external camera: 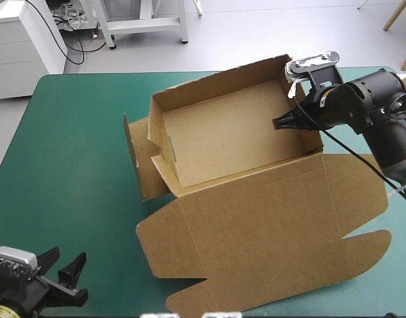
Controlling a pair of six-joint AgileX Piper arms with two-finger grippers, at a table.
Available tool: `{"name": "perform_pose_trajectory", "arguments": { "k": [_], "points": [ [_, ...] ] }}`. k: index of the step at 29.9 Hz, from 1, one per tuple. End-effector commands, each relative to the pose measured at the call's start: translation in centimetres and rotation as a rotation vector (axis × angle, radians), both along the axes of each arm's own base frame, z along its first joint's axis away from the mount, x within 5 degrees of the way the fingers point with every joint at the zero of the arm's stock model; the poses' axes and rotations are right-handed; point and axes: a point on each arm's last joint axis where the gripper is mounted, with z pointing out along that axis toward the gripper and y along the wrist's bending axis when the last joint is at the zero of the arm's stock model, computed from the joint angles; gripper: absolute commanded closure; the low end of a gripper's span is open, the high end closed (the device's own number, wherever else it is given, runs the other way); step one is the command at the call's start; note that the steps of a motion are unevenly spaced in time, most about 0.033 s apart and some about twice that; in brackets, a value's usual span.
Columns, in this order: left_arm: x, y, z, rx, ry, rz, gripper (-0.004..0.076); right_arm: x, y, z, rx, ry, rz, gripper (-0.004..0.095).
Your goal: Fold the box
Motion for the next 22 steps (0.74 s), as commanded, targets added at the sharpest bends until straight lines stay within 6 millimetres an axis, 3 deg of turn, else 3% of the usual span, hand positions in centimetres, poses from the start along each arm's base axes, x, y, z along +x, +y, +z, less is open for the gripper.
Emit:
{"name": "perform_pose_trajectory", "arguments": {
  "k": [1,13,22],
  "points": [
    [2.5,-0.3,1.4,-0.032,-0.015,0.067,0.0302,-1.8,-0.6,2.9,0.034,-0.137,0.024,0.0930],
    [11.3,-2.9,5.2,0.020,0.105,0.083,0.0302,-2.7,-0.9,3.6,0.040,-0.162,0.027,0.0930],
    [18.1,-3.5,6.3,-0.005,0.250,0.110,0.0302,-2.7,-0.9,3.6,0.040,-0.162,0.027,0.0930]
  ]
}}
